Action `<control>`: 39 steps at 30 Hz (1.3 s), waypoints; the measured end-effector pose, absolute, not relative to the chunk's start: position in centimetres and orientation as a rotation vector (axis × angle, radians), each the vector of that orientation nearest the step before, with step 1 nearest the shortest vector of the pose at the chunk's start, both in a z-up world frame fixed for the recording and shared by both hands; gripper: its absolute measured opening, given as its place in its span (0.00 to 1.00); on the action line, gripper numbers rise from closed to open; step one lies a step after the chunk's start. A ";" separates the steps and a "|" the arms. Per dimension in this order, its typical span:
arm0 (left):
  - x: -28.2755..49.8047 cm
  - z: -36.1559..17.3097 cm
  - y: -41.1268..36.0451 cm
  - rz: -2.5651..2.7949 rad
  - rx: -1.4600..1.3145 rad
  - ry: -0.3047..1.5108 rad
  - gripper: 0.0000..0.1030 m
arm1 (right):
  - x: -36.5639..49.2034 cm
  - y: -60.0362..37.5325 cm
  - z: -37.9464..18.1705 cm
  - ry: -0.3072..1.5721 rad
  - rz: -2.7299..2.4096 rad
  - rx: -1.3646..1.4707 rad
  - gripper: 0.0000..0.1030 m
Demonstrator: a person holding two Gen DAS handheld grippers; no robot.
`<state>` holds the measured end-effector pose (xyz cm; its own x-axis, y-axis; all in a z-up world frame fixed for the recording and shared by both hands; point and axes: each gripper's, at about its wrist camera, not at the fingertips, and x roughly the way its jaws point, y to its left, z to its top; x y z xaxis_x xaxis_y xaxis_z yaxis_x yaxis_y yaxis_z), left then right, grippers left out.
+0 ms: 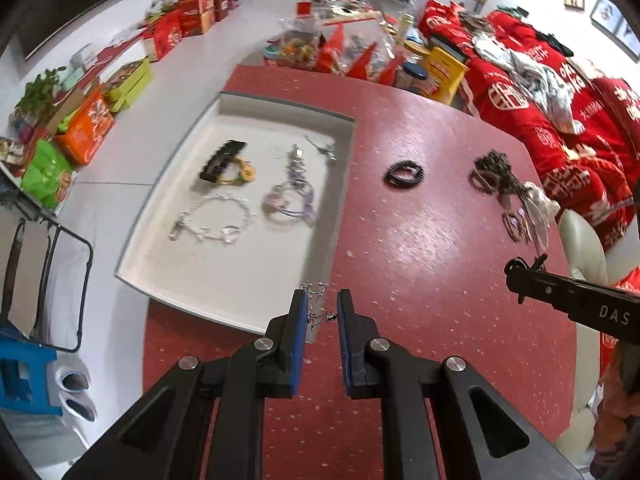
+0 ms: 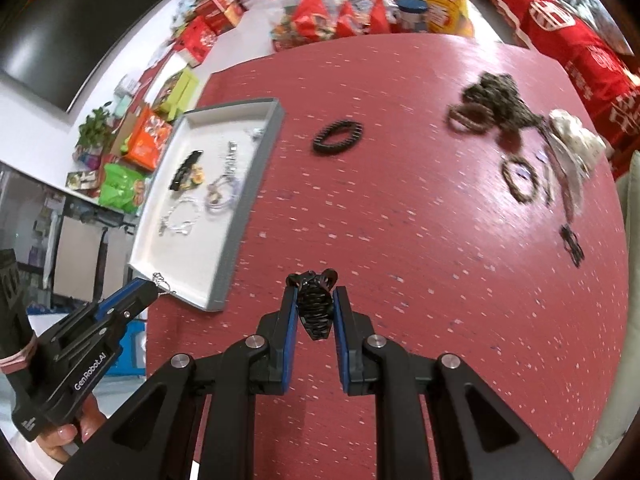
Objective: Organize jewelry
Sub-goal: 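Carry the black claw clip and silver charm over the white tray with both grippers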
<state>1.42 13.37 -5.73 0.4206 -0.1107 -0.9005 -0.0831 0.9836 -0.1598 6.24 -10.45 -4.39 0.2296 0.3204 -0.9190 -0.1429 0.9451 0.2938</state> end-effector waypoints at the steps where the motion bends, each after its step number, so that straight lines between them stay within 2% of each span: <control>1: 1.5 -5.7 13.8 -0.010 -0.195 1.138 0.16 | 6.3 -10.0 -4.3 1.300 0.328 0.154 0.18; 14: 2.8 -6.8 19.6 0.079 -0.231 1.142 0.16 | 8.6 -2.9 -3.9 1.289 0.437 0.092 0.18; 30: 4.5 -8.0 23.3 0.141 -0.246 1.111 0.16 | 13.2 2.3 -3.4 1.254 0.526 0.084 0.18; 39: 6.6 -10.3 23.7 0.143 -0.239 1.107 0.16 | 15.7 4.5 -5.2 1.251 0.565 0.074 0.18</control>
